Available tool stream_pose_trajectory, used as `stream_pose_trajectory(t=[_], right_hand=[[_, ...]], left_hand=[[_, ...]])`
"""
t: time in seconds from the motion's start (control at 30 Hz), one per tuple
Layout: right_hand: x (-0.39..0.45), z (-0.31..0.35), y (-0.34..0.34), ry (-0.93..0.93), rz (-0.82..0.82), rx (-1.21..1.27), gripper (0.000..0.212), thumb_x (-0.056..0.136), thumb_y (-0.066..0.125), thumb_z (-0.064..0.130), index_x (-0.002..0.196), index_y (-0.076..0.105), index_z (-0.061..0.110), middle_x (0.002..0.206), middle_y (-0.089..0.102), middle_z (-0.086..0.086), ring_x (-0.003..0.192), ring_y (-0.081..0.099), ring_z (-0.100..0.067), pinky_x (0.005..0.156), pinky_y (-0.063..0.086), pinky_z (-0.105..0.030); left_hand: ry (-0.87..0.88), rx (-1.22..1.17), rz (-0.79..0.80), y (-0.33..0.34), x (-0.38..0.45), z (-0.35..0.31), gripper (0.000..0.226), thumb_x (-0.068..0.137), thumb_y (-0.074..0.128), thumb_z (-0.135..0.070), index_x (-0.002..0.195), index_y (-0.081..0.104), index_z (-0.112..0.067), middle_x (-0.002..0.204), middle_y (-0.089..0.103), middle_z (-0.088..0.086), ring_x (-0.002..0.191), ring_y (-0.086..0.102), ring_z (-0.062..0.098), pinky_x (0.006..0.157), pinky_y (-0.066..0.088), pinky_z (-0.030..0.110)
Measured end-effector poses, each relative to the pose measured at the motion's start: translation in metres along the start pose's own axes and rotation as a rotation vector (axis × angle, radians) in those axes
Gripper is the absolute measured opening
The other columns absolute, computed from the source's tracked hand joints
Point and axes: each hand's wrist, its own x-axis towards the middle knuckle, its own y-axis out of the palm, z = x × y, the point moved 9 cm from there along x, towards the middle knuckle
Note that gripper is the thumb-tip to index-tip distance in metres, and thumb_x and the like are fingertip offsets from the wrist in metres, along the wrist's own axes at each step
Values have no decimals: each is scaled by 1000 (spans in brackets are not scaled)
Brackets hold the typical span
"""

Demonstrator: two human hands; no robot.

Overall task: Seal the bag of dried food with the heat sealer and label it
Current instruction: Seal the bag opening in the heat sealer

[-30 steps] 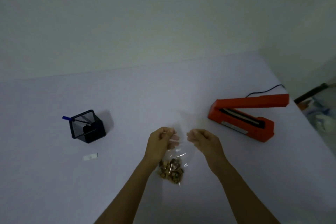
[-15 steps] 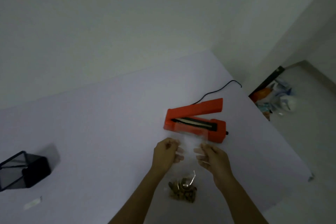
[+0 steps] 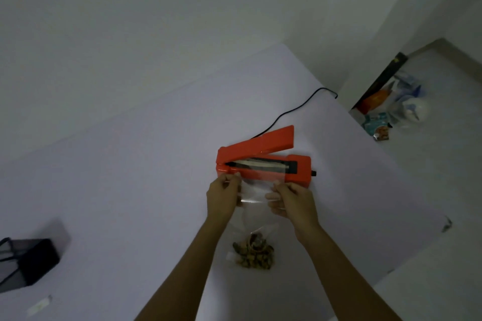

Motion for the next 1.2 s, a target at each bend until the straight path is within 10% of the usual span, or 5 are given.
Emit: stream_pose_trajectory(t=[0.17, 0.83, 1.2], right_hand=[[6, 3, -2, 7, -27, -43, 22, 90, 60, 24, 84, 69, 5, 72, 75, -8, 61, 70, -18, 57, 57, -26], [13, 1, -9, -9, -79, -70, 22, 89, 62, 29, 80, 70, 10, 71, 74, -7, 70, 72, -23, 68, 60, -34], [-20, 79, -48, -440, -446, -503, 42, 99, 44, 37, 70, 55, 7, 60, 53, 3, 50, 49, -4, 43, 33, -13]], left_hand=[[35, 15, 35, 4, 1, -4, 25, 94, 57, -33, 82, 64, -12, 73, 69, 1, 51, 67, 8, 56, 60, 29], [-53, -53, 70, 14, 5, 4, 31, 88, 65, -34, 93, 68, -3, 74, 71, 2, 47, 66, 8, 48, 55, 19], [-71, -73, 74, 13, 5, 4, 31, 88, 66, -32, 92, 66, -2, 70, 70, 1, 46, 65, 11, 48, 57, 22]])
